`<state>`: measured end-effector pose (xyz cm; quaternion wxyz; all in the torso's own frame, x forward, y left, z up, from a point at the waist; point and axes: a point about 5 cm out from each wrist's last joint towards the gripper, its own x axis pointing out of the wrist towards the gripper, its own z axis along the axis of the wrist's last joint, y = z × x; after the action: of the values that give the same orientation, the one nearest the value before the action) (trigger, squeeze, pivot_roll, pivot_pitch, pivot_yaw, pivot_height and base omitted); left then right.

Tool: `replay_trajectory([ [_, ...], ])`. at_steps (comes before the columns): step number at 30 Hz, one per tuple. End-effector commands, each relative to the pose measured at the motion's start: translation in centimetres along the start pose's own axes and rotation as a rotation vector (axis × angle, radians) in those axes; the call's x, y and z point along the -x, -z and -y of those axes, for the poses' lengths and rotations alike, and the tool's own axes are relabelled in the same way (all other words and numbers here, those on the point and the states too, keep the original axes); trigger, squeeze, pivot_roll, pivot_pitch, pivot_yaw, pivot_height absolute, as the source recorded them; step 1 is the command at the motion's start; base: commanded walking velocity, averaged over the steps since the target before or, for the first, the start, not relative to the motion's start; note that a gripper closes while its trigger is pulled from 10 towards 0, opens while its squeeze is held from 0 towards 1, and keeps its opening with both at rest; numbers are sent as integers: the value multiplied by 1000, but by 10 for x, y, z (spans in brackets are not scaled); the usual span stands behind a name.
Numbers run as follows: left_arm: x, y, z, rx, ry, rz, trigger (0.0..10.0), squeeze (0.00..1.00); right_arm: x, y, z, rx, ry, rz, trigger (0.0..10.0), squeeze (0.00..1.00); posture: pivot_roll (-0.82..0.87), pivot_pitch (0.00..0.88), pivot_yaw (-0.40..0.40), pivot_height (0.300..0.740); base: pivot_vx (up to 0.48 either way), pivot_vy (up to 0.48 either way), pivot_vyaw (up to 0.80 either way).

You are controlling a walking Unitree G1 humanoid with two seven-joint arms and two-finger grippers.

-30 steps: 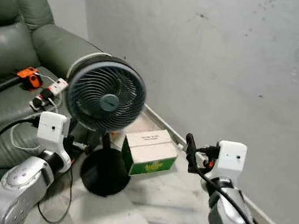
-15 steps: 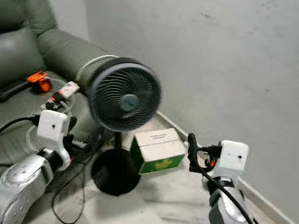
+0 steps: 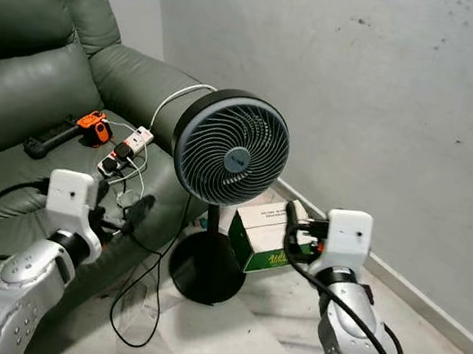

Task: Hang keys on a hook

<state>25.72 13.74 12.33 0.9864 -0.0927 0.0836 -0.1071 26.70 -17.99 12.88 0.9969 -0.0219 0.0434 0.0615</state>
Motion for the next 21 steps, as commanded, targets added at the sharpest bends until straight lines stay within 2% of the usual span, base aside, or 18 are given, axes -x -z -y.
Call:
replay_trajectory([
  [1, -1, 2, 1, -3, -1, -19, 10000, 0, 1, 0, 5, -7, 29, -14, 10000, 0, -35, 81, 51, 740, 0, 0, 0],
  [2, -1, 3, 2, -4, 3, -21, 10000, 0, 1, 0, 6, -14, 30, -16, 10000, 0, -36, 83, 51, 740, 0, 0, 0],
  [3, -3, 3, 3, -36, 1, -14, 10000, 0, 0, -1, 7, -72, 14, 1, 10000, 0, -35, 90, 48, 740, 0, 0, 0],
  [5, -4, -2, 6, -107, 29, 58, 10000, 0, 0, -2, 8, -81, 27, 12, 10000, 0, -39, 87, 46, 740, 0, 0, 0],
  [6, -4, -1, 7, -132, 27, 57, 10000, 0, 0, -2, 9, -81, 30, 15, 10000, 0, -39, 86, 45, 740, 0, 0, 0],
  [8, -4, 1, 8, -79, 19, 30, 10000, 0, -1, -3, 6, -120, 13, 15, 10000, 0, -41, 87, 46, 740, 0, 0, 0],
  [15, -3, 6, 6, -52, 32, 11, 10000, 0, -2, 0, 3, -104, -5, -11, 10000, 0, -43, 90, 41, 740, 0, 0, -788],
  [21, -4, 7, 10, -61, 51, 14, 10000, 0, -2, 0, 1, -113, -10, -17, 10000, 0, -51, 90, 38, 740, 0, 0, -790],
])
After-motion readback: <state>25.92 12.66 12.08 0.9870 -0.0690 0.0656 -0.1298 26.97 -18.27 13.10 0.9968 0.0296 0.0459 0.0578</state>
